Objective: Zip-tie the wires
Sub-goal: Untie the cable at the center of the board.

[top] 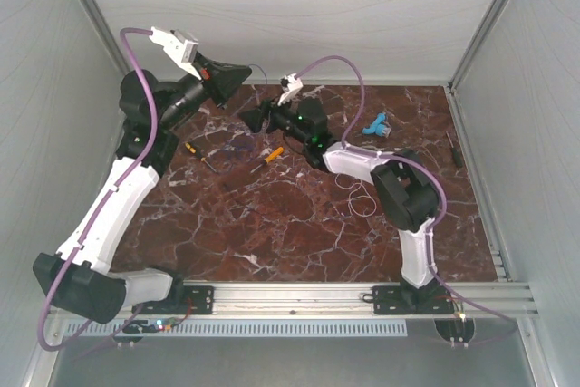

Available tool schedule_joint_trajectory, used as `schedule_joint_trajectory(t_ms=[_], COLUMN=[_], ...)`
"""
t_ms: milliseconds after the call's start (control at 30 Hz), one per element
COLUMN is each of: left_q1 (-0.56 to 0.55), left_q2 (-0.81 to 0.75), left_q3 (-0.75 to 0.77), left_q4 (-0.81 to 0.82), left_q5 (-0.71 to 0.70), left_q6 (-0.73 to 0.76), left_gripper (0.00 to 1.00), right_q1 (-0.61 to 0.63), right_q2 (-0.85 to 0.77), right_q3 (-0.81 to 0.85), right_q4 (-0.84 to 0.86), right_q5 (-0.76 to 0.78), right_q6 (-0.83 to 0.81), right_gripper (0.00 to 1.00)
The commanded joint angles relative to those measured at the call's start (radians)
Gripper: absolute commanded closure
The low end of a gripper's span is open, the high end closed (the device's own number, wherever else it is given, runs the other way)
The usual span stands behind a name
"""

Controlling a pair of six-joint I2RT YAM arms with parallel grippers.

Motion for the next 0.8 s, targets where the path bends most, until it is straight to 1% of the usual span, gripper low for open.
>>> schedule_joint_trajectory(t_ms=[0,133,267,533,633,767], left_q1=[-0.004,-0.004,-0.004,-0.004,-0.004,-0.004], left_q2=[-0.033,-0.048,-0.065,-0.128,-0.136,-0.136], left_q3=[0.013,0.060,0.128,0.190,0.188,0.166], left_q4=[0.034,0.006,-0.041,-0.071,-0.088,-0.113], left_q5=[-0.017,-0.073,-0.092,-0.143,-0.153,-0.159], left_q6=[0.015,0.013,0.018,0.008,0.013,0.015], left_gripper=[1.00,1.00,1.00,1.00,0.99,0.99], right_q1=[0.024,0.026,0.025,0.013,0.009,-0.001], right_q2=[0.099,0.177,0.229,0.252,0.224,0.122], right_q3=[0.118,0.149,0.141,0.127,0.111,0.026], right_q4=[-0.030,-0.050,-0.070,-0.088,-0.091,-0.075], right_q5=[0.055,0.069,0.088,0.075,0.060,0.063], right_q6=[-0.047,-0.044,-0.038,-0.047,-0.054,-0.080], right_gripper=[0.43,0.47,0.51,0.51,0.50,0.41])
